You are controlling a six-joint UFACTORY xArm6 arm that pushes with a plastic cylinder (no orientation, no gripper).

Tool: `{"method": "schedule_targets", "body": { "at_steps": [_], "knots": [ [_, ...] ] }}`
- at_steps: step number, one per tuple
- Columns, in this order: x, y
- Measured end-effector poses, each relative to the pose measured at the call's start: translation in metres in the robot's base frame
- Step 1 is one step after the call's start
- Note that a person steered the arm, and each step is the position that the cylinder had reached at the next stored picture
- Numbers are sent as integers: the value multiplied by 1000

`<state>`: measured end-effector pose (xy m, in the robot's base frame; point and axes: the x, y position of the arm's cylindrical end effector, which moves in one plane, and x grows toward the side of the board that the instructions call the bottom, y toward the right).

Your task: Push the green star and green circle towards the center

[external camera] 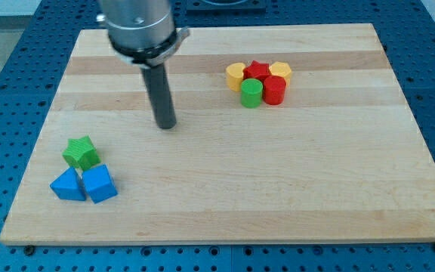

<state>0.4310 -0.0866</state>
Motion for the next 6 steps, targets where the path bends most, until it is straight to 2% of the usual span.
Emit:
{"method": "schedule_targets", "body": {
  "at_steps": [3, 4, 6],
  "knots": [
    [-6, 194],
    [-30, 223],
    [-73, 219]
  ]
}}
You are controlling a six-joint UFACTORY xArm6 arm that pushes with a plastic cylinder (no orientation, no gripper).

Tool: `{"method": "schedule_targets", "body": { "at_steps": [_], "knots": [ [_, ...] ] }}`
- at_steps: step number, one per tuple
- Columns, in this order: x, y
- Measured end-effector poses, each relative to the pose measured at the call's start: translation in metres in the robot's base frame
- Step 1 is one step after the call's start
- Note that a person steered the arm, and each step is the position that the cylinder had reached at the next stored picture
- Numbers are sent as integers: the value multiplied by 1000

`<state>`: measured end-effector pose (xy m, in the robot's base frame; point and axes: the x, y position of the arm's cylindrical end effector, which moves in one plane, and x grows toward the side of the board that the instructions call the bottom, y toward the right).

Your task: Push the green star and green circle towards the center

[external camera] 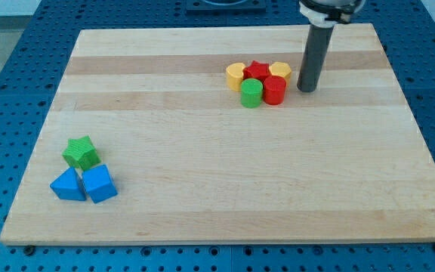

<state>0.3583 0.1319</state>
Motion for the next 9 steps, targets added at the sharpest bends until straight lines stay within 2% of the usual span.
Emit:
{"method": "schedule_targets", "body": {
  "at_steps": [4, 5, 7, 9],
  "knots": [
    [8, -72],
    [21, -91],
    [78, -124],
    [95, -173]
  ]
}}
